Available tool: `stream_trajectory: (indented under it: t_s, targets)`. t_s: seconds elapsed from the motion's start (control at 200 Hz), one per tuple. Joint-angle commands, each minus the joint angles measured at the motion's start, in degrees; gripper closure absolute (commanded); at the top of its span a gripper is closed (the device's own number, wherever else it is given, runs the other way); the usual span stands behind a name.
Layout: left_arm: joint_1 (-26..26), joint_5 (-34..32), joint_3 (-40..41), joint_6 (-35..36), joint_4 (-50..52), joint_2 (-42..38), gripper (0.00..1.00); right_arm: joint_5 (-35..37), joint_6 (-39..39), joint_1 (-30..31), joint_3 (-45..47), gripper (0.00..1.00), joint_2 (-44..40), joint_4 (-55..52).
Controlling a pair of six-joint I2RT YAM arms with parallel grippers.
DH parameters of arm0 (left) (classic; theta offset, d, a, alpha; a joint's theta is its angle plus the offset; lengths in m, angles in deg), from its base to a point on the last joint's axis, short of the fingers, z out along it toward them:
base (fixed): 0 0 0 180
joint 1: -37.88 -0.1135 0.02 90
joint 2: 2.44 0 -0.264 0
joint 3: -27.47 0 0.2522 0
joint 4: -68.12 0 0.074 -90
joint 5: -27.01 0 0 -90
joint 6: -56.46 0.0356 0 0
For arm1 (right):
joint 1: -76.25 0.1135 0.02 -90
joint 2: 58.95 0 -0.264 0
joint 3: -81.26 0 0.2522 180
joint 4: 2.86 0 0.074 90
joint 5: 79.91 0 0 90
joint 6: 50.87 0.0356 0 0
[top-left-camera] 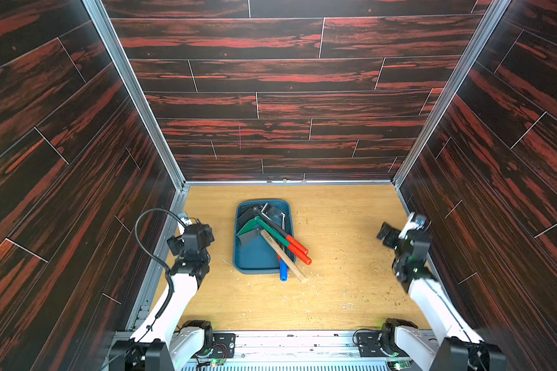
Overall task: Put the small hoe into the storage box
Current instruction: Reset both arms
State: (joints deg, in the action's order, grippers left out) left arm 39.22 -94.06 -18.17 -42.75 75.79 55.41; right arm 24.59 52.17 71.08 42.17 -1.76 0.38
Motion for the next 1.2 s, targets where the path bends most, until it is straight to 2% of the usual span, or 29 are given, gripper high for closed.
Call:
stream_trajectory:
  t_s: [0.0,0.105,0.23,0.326,0.456,0.511,0.621,0.716,0.782,0.827,0.952,1.197]
  targets:
    - [-0.5,-0.3,2.1,4.9,-8.7,-0.9,0.00,0.6,-3.0,-0.1,0.5,0.02,2.4,9.4]
    - [-0.7,1.6,2.9,5.0,-9.3,1.8,0.00,-1.8,-3.2,0.0,4.2,0.02,5.8,17.2]
    - [-0.8,4.3,6.9,5.0,-19.6,4.8,0.00,-3.3,-3.1,0.0,9.3,0.02,10.5,32.1]
    - [-1.1,5.1,8.1,4.4,-25.5,9.4,0.00,-3.2,-4.1,0.0,10.7,0.02,14.9,39.2]
    - [-1.3,7.5,8.8,0.8,-31.9,16.5,0.00,-2.6,-5.3,0.0,11.2,0.02,18.1,43.0]
    - [-1.3,9.1,9.0,1.5,-33.9,19.3,0.00,-2.4,-5.2,0.0,11.7,0.01,19.6,44.9]
    - [-1.3,9.4,10.5,2.1,-42.6,25.6,0.00,-3.1,-5.4,-0.1,13.9,0.02,26.4,54.8]
    - [-1.3,10.7,10.1,2.7,-45.3,29.9,0.00,-4.2,-6.1,0.0,16.0,0.02,34.0,67.3]
    - [-1.3,11.1,10.1,2.9,-46.9,31.1,0.00,-4.5,-6.0,0.1,14.8,0.02,31.6,60.3]
    - [-1.3,10.9,9.9,2.6,-45.4,30.5,0.00,-4.7,-6.2,0.1,13.4,0.02,32.9,60.0]
    - [-1.5,10.9,8.3,2.3,-42.7,30.7,0.00,-7.4,-7.1,0.1,8.8,0.02,32.1,49.9]
    - [-1.6,11.1,8.2,2.3,-42.3,30.5,0.00,-7.7,-7.2,0.1,8.7,0.02,32.2,50.1]
